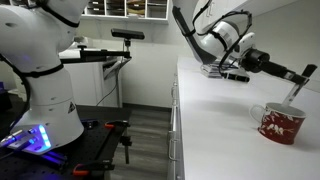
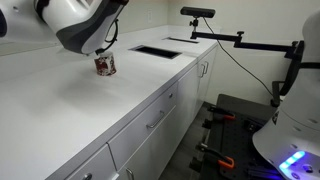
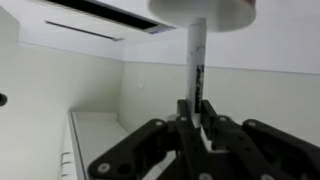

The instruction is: Put the marker inside the red mug

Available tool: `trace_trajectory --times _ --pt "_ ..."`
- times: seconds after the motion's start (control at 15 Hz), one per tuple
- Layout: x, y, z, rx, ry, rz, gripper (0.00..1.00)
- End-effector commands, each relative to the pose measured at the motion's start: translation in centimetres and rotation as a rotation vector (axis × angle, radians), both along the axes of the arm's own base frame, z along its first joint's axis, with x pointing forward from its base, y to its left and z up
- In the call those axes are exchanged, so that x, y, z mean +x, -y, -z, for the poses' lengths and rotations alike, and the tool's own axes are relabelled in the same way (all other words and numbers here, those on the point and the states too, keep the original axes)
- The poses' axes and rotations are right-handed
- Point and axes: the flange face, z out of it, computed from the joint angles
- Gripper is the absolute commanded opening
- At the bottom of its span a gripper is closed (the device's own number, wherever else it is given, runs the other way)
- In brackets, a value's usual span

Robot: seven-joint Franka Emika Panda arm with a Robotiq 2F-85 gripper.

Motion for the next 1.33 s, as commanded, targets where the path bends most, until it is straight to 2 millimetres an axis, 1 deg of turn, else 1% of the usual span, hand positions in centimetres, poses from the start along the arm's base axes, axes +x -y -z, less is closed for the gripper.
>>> trace_trajectory --times 0.0,0.07,0.13,0.27,0.47,0.53,0.6,0.67,0.93,1.27 --pt "0.1 -1.6 2.4 0.037 -0.023 0.016 0.08" --pt "-0.1 -2.1 2.9 0.038 -0.040 0.014 0.43" --pt "-0.1 -2.4 3.1 0.043 -0.039 0.013 0.44" --pt "0.0 -2.5 2.7 0.049 -0.017 0.026 0.58" --pt "0.2 -1.9 1.1 0.070 -0.011 0.056 0.80" --pt "0.1 -1.7 0.4 0.105 -0.036 0.068 0.88" --pt "0.0 -0.9 -0.2 0.152 -0.064 0.073 0.95" --pt "-0.3 -0.6 -0.8 0.213 -0.110 0.073 1.00" --pt "-1.9 0.5 -3.9 0.395 -0.198 0.081 1.00" --pt "-5.8 0.7 -7.4 0.611 -0.336 0.024 1.00"
